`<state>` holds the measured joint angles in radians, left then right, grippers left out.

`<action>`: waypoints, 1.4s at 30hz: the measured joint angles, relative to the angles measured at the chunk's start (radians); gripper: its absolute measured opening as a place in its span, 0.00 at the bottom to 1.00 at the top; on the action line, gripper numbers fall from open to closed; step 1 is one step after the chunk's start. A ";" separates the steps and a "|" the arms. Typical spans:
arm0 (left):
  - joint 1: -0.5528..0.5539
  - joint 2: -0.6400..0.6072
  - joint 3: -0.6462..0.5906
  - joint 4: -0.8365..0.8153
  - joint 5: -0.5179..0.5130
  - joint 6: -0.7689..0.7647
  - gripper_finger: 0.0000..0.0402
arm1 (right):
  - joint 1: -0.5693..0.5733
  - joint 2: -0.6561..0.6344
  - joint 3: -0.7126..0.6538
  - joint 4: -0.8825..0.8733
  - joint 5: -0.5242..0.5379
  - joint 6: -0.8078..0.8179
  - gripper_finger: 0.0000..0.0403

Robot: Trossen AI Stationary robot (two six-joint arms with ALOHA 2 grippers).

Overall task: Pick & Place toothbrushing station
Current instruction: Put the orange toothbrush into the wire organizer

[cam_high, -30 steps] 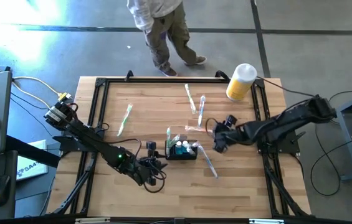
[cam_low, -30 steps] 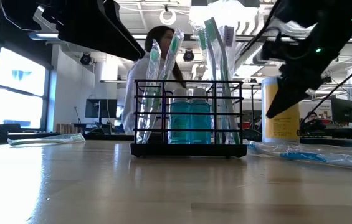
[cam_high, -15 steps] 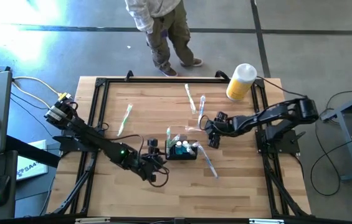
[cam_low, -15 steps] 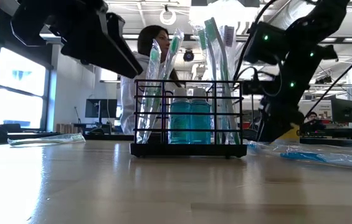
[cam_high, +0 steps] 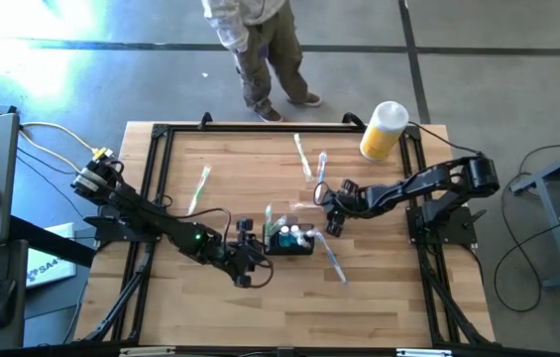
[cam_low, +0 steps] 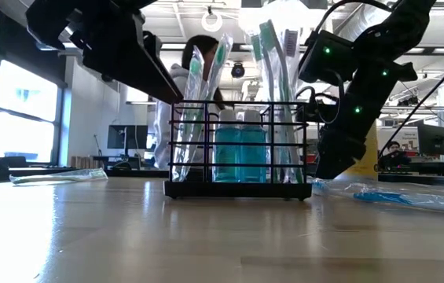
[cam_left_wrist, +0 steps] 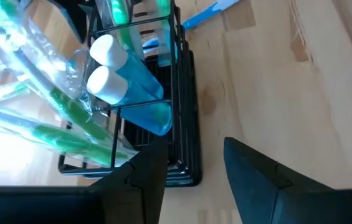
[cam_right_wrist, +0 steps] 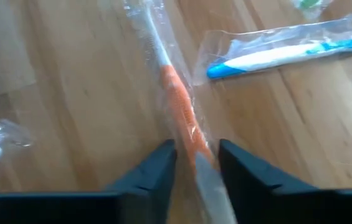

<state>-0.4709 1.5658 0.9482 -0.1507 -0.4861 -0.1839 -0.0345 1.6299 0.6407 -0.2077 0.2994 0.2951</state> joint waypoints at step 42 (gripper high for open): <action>-0.060 -0.104 0.003 0.155 -0.082 0.003 0.37 | 0.157 -0.574 -0.008 -0.272 0.355 0.126 0.00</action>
<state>-0.5310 1.4622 0.9508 0.0048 -0.5678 -0.1808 0.1221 1.0555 0.6331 -0.4801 0.6546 0.4211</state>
